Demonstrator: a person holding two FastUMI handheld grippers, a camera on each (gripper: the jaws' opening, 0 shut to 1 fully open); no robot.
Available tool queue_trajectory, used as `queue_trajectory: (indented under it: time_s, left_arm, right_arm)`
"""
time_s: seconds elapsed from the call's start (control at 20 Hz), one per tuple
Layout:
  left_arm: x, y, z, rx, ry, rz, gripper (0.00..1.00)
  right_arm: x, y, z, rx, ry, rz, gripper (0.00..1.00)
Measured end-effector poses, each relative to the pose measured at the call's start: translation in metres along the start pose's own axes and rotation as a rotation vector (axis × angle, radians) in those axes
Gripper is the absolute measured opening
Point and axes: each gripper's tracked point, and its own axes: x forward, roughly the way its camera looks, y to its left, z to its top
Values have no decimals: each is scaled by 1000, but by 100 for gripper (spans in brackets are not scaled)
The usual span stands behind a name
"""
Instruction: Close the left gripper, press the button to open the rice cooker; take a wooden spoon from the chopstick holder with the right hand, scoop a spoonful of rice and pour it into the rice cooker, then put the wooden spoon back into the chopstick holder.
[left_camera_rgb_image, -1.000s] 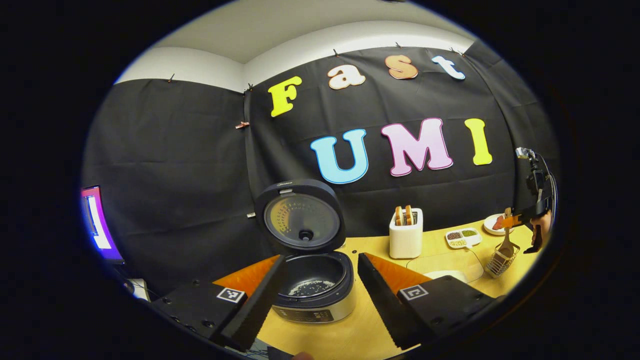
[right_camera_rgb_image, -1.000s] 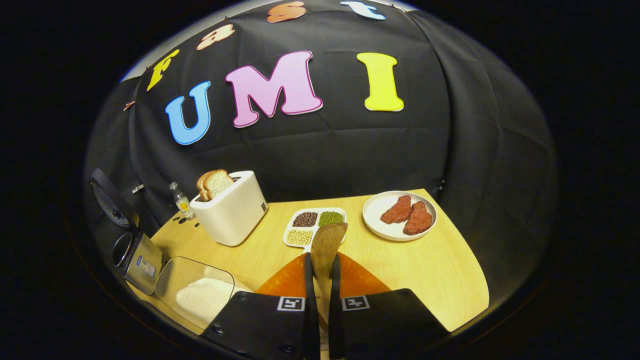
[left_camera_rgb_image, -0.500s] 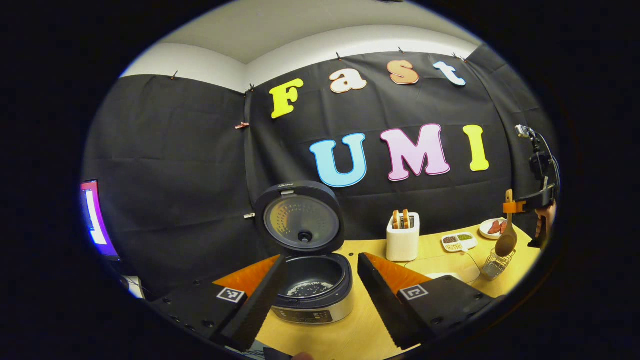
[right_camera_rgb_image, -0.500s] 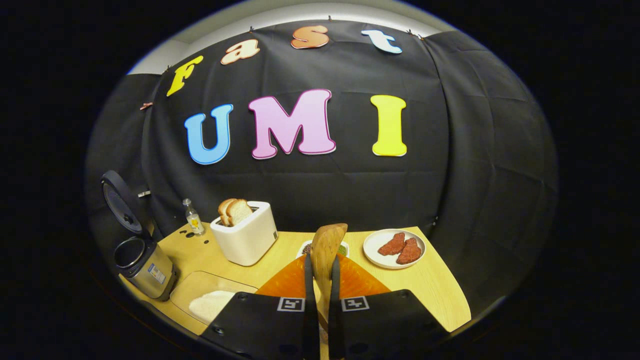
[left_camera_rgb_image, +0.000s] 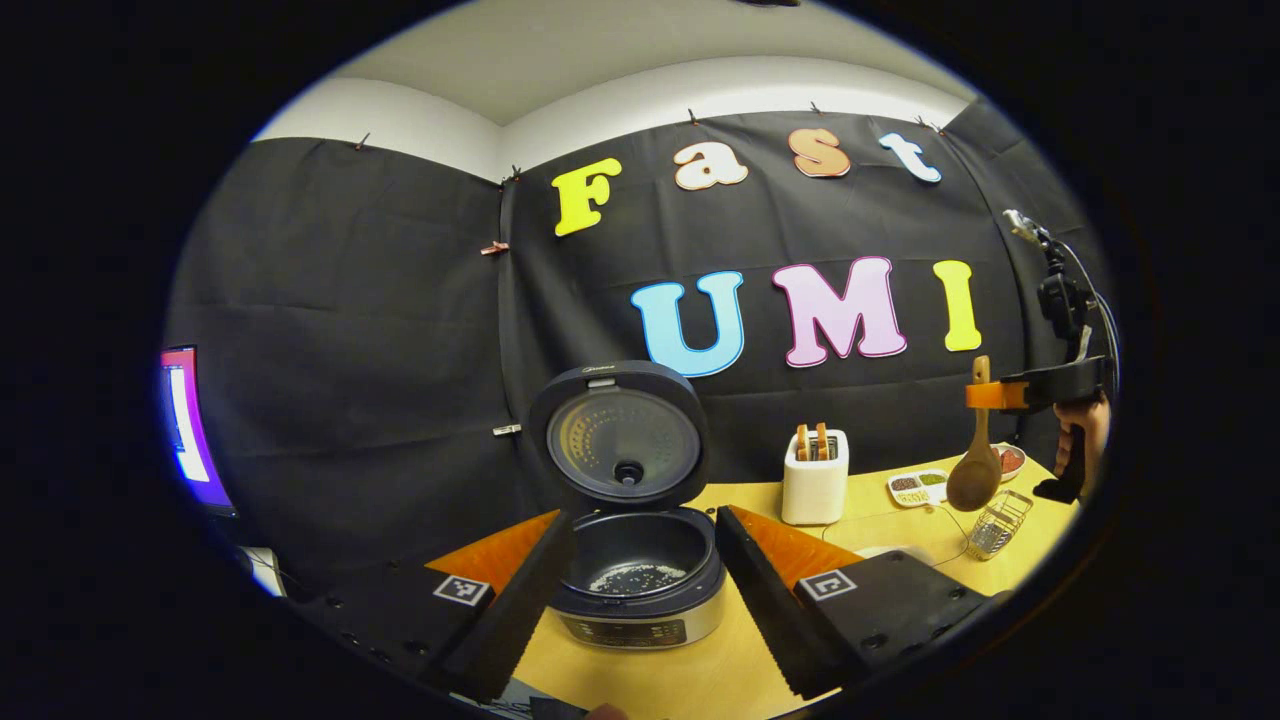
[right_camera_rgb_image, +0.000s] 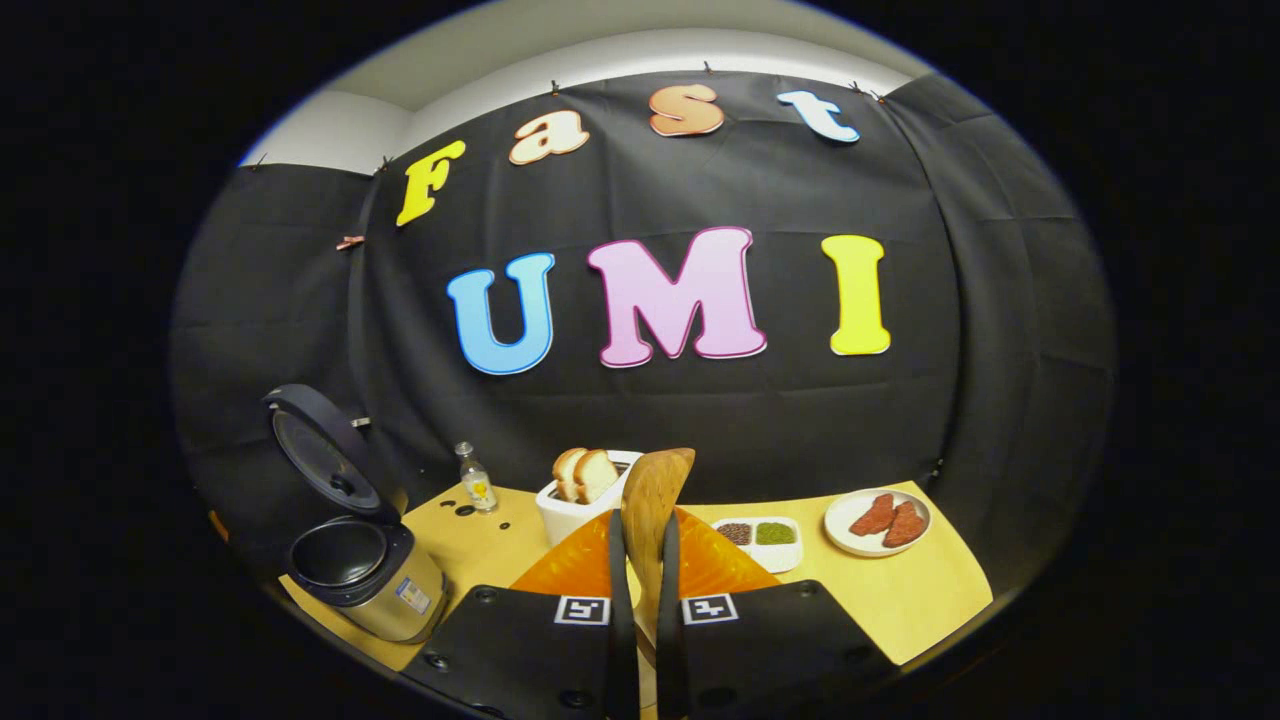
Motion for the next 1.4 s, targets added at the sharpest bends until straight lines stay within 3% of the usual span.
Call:
queue_trajectory:
  time_s: [0.35,0.45,0.7,1.1,1.4]
  left_arm:
    - [5,38,-11,-5,17,13,96]
    - [6,57,-10,-9,8,47,96]
    - [11,70,-8,-17,-22,19,96]
    - [20,76,-17,-29,-14,-27,97]
    - [21,80,-17,-39,-16,-43,97]
  right_arm:
    - [30,49,-76,-23,107,12,11]
    - [35,58,-96,-14,133,-2,12]
    - [38,86,-133,-15,186,-20,12]
    - [35,112,-135,181,198,-77,12]
    - [23,96,-124,320,193,-112,12]
